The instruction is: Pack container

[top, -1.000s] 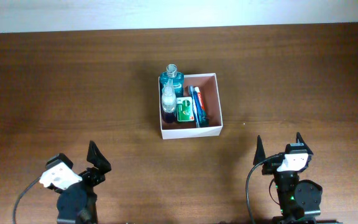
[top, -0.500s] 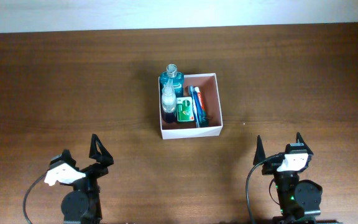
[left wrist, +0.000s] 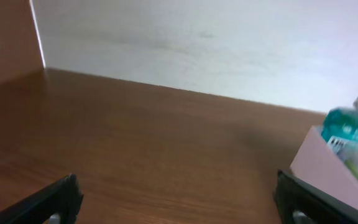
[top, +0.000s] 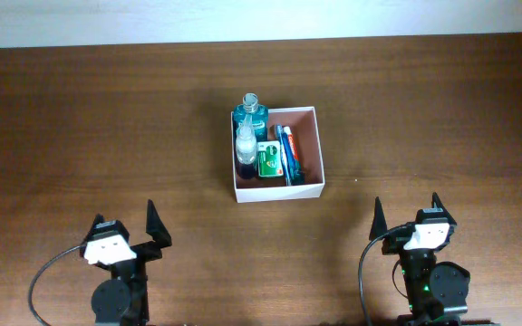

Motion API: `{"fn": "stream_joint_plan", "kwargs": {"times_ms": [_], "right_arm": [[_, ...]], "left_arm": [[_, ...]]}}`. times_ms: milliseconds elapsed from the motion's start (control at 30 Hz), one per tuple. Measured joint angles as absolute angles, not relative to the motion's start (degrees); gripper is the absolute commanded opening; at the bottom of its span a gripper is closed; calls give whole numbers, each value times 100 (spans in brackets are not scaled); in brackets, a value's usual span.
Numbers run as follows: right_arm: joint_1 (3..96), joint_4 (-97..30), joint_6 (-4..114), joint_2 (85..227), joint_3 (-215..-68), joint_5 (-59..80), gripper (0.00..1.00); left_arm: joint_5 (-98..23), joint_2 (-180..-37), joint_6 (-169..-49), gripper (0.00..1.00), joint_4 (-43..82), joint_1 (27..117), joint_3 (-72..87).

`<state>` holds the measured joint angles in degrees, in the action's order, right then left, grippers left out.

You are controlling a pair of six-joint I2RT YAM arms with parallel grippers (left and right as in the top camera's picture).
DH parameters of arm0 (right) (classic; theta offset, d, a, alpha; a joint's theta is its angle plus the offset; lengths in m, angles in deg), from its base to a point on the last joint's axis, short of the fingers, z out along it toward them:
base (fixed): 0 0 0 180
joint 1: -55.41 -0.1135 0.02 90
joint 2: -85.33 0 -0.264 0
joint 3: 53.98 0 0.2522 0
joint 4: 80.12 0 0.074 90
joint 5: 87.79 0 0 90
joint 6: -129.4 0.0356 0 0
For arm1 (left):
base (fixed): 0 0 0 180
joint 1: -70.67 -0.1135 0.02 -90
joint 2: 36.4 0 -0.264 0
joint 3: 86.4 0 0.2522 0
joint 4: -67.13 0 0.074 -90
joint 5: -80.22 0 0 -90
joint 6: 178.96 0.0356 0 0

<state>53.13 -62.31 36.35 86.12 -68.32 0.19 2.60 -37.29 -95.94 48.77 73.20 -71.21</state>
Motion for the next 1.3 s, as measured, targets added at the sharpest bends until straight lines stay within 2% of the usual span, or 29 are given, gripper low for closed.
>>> {"fn": "stream_joint_plan", "kwargs": {"times_ms": [333,1300], "right_arm": [[5313,-6231,3639,8612,-6832,19,99],[5315,-6231,3639,8612,-6832,19,99]], "left_arm": [[180,-3729,-8670,99,4875,7320,-7121],[112,-3729,-8548,99,4873,7320,-7121]]}}
